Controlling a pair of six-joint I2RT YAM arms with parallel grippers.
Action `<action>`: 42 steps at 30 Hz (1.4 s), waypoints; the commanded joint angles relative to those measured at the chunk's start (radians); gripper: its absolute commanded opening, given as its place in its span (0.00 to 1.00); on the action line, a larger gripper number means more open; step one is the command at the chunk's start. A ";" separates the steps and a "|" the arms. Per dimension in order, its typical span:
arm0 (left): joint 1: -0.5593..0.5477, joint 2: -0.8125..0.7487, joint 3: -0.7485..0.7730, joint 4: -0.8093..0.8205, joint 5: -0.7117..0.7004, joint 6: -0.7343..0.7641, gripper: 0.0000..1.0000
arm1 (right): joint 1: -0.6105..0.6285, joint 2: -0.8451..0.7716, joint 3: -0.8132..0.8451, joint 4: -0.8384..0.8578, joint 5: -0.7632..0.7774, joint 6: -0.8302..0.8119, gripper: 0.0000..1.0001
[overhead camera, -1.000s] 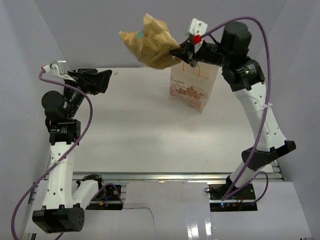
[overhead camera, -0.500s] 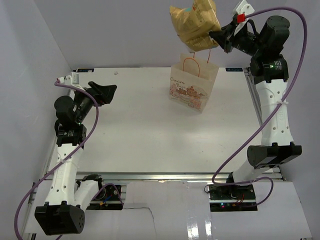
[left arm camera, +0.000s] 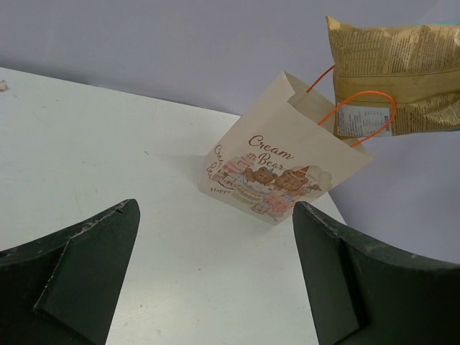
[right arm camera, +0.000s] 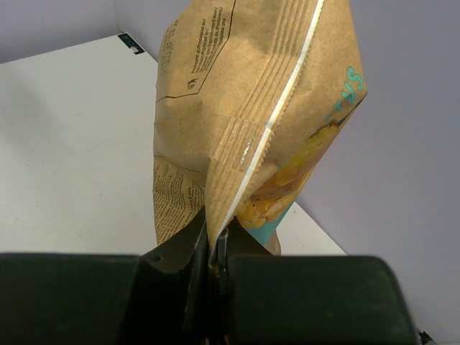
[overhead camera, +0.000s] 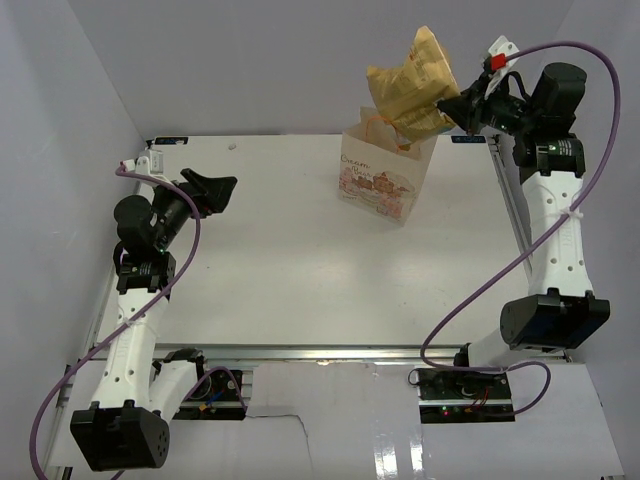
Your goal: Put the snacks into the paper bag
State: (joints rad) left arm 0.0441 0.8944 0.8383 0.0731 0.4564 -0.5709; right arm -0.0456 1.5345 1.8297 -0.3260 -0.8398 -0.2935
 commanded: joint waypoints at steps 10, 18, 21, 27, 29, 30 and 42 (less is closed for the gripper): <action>0.004 -0.018 -0.027 0.021 0.019 -0.011 0.98 | -0.014 -0.113 -0.053 -0.010 -0.015 -0.127 0.08; 0.003 -0.029 -0.034 0.014 0.019 -0.007 0.98 | -0.027 -0.114 -0.076 -0.051 0.001 -0.154 0.08; 0.005 -0.029 -0.038 0.011 0.024 -0.010 0.98 | -0.027 -0.126 -0.098 -0.058 0.011 -0.156 0.08; 0.005 -0.029 -0.045 0.014 0.028 -0.014 0.98 | -0.027 -0.132 -0.133 -0.070 0.005 -0.164 0.09; 0.005 -0.031 -0.044 0.014 0.030 -0.015 0.98 | -0.027 -0.128 -0.133 -0.071 0.007 -0.164 0.11; 0.004 -0.031 -0.045 0.013 0.030 -0.015 0.98 | -0.027 -0.125 -0.133 -0.071 0.005 -0.164 0.13; 0.004 -0.041 -0.028 -0.033 0.028 0.000 0.98 | -0.027 -0.089 -0.066 -0.065 0.047 -0.096 0.83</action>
State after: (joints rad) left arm 0.0441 0.8730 0.7933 0.0589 0.4763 -0.5835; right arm -0.0681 1.4441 1.7020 -0.4366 -0.8146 -0.4225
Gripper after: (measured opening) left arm 0.977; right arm 0.802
